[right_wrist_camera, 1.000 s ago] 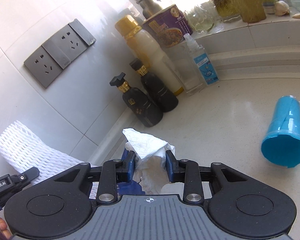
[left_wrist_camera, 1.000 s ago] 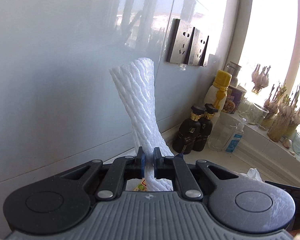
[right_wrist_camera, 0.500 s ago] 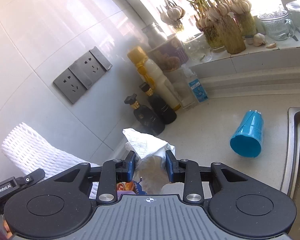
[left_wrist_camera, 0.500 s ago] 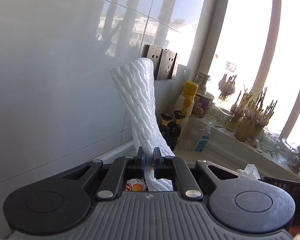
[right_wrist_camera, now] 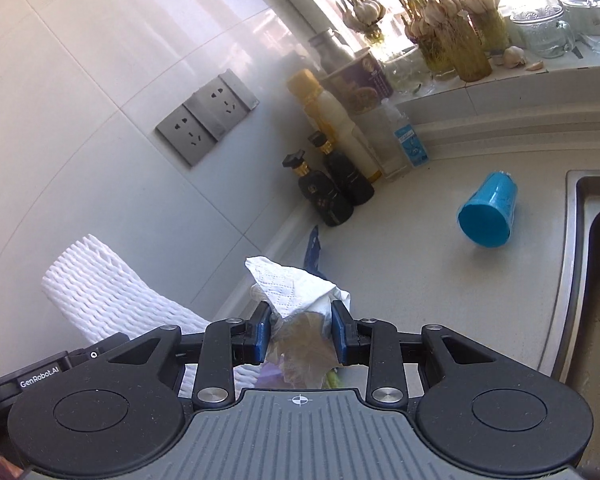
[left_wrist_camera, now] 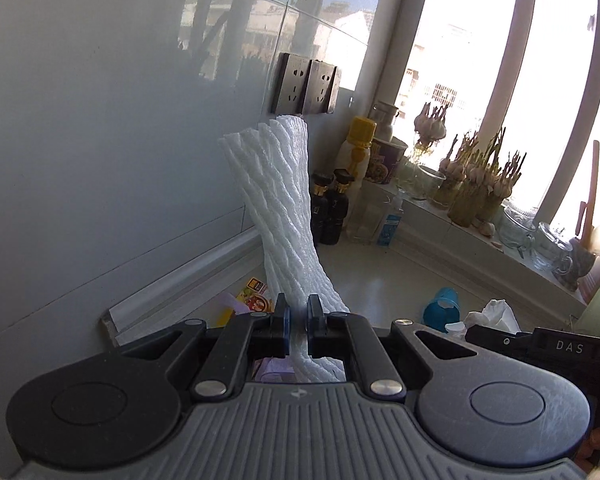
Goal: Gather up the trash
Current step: 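Carry the foam net and tissue down over the cream trash bin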
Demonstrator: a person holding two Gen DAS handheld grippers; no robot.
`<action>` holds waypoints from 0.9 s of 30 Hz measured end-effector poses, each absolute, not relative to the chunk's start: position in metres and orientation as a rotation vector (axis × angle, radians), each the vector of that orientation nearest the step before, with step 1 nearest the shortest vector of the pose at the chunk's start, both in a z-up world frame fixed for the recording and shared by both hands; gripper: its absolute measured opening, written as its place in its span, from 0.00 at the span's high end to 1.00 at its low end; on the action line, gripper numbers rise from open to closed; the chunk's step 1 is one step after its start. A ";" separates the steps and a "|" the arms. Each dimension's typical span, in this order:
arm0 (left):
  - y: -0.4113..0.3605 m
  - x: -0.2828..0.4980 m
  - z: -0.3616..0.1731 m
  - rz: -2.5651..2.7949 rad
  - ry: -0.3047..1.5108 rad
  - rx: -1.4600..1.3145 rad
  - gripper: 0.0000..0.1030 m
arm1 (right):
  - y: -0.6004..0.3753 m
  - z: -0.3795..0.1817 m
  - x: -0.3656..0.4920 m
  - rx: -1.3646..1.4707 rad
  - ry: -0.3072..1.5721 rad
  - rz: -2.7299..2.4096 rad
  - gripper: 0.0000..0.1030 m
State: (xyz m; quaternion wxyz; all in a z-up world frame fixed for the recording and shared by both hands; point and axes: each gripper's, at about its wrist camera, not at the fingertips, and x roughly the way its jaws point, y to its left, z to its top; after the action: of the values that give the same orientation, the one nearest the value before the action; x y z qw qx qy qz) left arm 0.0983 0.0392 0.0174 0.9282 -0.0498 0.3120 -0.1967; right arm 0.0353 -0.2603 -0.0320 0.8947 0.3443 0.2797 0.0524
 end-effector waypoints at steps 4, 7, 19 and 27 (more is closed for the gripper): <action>0.051 0.091 0.012 -0.405 0.678 -0.094 0.94 | -0.243 -0.040 0.025 0.709 0.602 0.131 0.71; 0.061 0.083 0.006 -0.404 0.699 -0.080 0.94 | -0.228 -0.044 0.016 0.699 0.604 0.160 0.71; 0.096 0.051 -0.025 -0.365 0.805 -0.038 0.94 | -0.159 -0.059 -0.005 0.637 0.674 0.222 0.71; 0.116 0.041 -0.050 -0.327 0.882 -0.031 0.94 | -0.127 -0.084 -0.018 0.651 0.727 0.234 0.70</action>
State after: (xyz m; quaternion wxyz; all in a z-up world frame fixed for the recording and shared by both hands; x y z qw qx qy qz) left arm 0.0406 0.1161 -0.0504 0.8914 -0.0151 0.4248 -0.1575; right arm -0.0175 -0.1266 -0.0842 0.8767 0.3122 0.3484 0.1122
